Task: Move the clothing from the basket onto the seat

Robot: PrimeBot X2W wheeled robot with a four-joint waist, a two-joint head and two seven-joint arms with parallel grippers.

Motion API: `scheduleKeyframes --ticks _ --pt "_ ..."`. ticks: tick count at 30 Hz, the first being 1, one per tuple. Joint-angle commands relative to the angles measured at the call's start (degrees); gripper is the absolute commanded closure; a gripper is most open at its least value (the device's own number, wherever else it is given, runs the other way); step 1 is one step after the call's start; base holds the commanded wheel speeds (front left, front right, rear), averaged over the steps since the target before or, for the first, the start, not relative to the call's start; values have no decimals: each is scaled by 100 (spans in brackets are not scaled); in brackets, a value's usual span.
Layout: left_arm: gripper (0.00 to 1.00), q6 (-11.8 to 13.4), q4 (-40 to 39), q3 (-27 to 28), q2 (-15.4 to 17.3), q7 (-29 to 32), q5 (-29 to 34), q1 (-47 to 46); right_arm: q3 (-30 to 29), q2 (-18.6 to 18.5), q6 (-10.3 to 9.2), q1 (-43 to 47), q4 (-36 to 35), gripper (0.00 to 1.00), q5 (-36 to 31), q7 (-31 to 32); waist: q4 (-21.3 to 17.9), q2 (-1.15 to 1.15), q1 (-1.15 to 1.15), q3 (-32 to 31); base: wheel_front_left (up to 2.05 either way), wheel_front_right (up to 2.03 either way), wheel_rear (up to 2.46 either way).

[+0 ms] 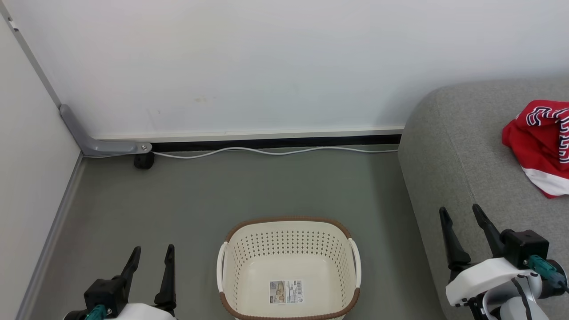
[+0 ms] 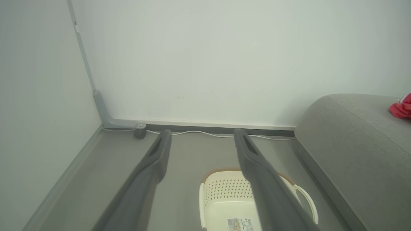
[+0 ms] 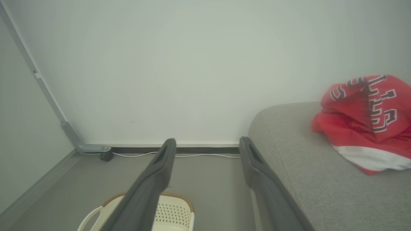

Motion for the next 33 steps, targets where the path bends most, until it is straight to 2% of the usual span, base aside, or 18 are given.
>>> scheduleKeyframes --ticks 1,18,19,26,30,33 --pt "0 -40 -123 170 40 -35 38 -291 96 -22 17 -248 -113 0 13 -35 -5 0 0 -6 0 0 0" --pt "0 -97 -22 58 39 -35 -63 -276 103 63 17 -239 4 0 23 -35 -32 0 0 -21 0 0 0" --pt "100 -54 109 -101 -3 0 -24 -4 0 93 0 -56 116 100 8 0 -33 0 0 -21 0 0 0" --pt "100 -49 333 -57 -49 77 -189 60 -26 166 0 114 280 100 171 64 -32 0 1 -16 0 0 0" --pt "100 -57 296 -31 -46 154 -456 43 -68 174 1 131 225 100 425 137 -27 0 13 -21 0 0 0" --pt "100 -63 261 -26 -44 195 -656 39 -92 180 1 146 184 100 614 182 -23 0 4 -11 0 0 0"
